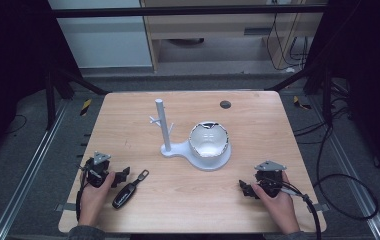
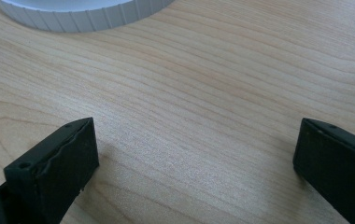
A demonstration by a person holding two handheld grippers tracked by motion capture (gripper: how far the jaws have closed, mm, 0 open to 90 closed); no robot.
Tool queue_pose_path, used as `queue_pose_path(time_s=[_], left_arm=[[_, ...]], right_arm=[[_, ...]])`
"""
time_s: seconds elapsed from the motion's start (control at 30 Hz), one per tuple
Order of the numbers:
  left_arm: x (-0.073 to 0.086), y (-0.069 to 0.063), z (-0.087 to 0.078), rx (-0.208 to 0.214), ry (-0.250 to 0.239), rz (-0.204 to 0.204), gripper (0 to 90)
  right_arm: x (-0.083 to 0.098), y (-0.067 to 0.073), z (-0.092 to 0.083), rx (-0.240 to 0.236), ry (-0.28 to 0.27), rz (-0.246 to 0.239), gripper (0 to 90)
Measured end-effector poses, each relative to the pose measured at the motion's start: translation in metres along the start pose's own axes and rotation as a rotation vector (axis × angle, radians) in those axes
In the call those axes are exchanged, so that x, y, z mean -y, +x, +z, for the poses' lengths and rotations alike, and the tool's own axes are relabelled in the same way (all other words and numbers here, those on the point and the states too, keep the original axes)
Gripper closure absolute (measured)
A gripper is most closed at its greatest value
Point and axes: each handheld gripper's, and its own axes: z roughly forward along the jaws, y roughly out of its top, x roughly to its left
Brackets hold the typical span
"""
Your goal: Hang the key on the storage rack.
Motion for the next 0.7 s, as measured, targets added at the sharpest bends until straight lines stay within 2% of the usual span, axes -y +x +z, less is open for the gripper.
queue_pose_path(time_s=[0.1,0.17,0.2,0.23,0.27,0.3,0.33,0.37,0.47,0.53,0.57,0.63,0.7], left_arm=[[-0.002,-0.003,-0.010,0.021,-0.057,-0.008,5.7],[-0.005,-0.002,-0.017,0.036,-0.077,-0.011,5.8],[-0.009,-0.002,-0.020,0.042,-0.070,-0.020,6.3],[-0.014,-0.003,-0.023,0.045,-0.065,-0.010,8.2],[-0.020,-0.005,-0.027,0.046,-0.058,0.019,8.2],[-0.027,-0.009,-0.031,0.045,-0.044,0.040,12.2],[-0.035,-0.013,-0.034,0.053,-0.035,0.050,13.8],[-0.044,-0.018,-0.037,0.072,-0.018,0.059,13.8],[-0.071,-0.035,-0.043,0.106,0.075,0.099,13.8],[-0.086,-0.046,-0.044,0.121,0.156,0.144,13.8],[-0.091,-0.052,-0.043,0.123,0.200,0.165,13.5],[-0.098,-0.060,-0.042,0.091,0.265,0.226,11.8],[-0.102,-0.064,-0.040,0.118,0.315,0.227,11.0]], right_arm=[[0.000,0.000,0.000,0.001,0.000,0.000,0.5],[0.000,0.000,0.000,-0.002,-0.001,-0.002,0.7],[0.000,0.000,0.000,-0.001,-0.002,-0.004,0.8],[0.001,0.000,-0.001,-0.002,-0.003,-0.003,0.9],[0.001,0.000,-0.001,-0.002,-0.003,-0.003,0.9],[0.001,-0.001,-0.001,-0.003,-0.003,-0.006,1.0],[0.001,-0.001,-0.001,-0.005,-0.003,-0.009,1.0],[0.001,-0.001,-0.001,-0.005,-0.003,-0.009,1.0],[0.001,-0.001,-0.001,-0.005,-0.002,-0.009,0.9],[0.001,-0.001,-0.001,-0.005,-0.002,-0.011,0.9],[0.001,-0.001,-0.001,-0.005,-0.002,-0.011,1.0],[0.001,-0.001,-0.001,-0.005,-0.002,-0.011,0.9],[0.001,-0.001,-0.001,-0.005,-0.002,-0.011,0.9]])
